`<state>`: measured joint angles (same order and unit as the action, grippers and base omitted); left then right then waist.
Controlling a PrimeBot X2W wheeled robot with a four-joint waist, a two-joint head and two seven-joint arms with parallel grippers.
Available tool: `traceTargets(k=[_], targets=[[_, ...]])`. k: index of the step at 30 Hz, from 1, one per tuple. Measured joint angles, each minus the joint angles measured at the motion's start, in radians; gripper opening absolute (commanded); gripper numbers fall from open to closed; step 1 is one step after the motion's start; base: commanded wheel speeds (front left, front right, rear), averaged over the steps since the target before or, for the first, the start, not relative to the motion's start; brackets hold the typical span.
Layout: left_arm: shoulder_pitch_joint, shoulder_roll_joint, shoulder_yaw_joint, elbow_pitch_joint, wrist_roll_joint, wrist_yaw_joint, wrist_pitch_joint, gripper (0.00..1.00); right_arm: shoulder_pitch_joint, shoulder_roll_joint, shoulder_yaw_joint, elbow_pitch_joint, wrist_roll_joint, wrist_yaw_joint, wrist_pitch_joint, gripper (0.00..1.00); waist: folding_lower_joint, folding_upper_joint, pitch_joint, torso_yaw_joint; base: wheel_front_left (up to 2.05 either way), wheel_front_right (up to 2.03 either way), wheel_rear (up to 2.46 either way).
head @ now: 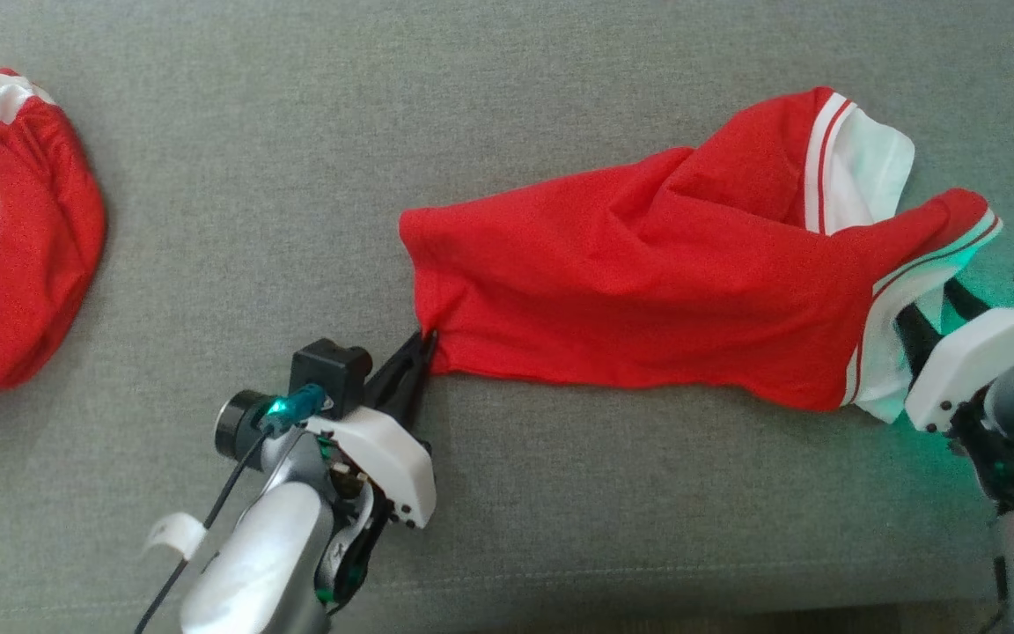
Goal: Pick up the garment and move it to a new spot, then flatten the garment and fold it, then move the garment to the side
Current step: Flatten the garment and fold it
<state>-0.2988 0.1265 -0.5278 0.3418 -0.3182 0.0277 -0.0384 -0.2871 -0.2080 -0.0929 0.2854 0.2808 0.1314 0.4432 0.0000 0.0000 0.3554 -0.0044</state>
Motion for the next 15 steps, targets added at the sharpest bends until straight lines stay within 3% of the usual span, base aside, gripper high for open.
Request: traceTargets(k=[1,4,7,15], targets=[[0.000,0.001,0.000,-0.002,0.000,0.000,-0.003,0.00,-0.002,0.000,-0.003,0.002,0.002,0.000,0.009,0.00,0.0000,0.0000,-0.002,0.001,0.00,0.00,0.00],[0.001,0.005,0.006,-0.011,0.000,0.009,-0.022,0.00,-0.003,0.001,-0.018,0.004,0.013,0.000,0.022,0.00,0.0000,0.0000,-0.011,0.002,0.00,0.00,0.00],[0.002,0.011,0.022,-0.042,0.000,0.019,-0.058,0.00,0.023,0.013,-0.055,-0.030,0.023,0.000,-0.040,0.00,0.0000,0.0000,-0.026,0.004,0.00,0.00,0.00],[0.035,0.056,0.073,-0.266,0.014,0.080,-0.157,0.00,0.131,0.068,-0.144,-0.332,0.027,0.000,-0.199,0.00,0.0000,0.0000,-0.096,-0.002,0.00,0.00,0.00]])
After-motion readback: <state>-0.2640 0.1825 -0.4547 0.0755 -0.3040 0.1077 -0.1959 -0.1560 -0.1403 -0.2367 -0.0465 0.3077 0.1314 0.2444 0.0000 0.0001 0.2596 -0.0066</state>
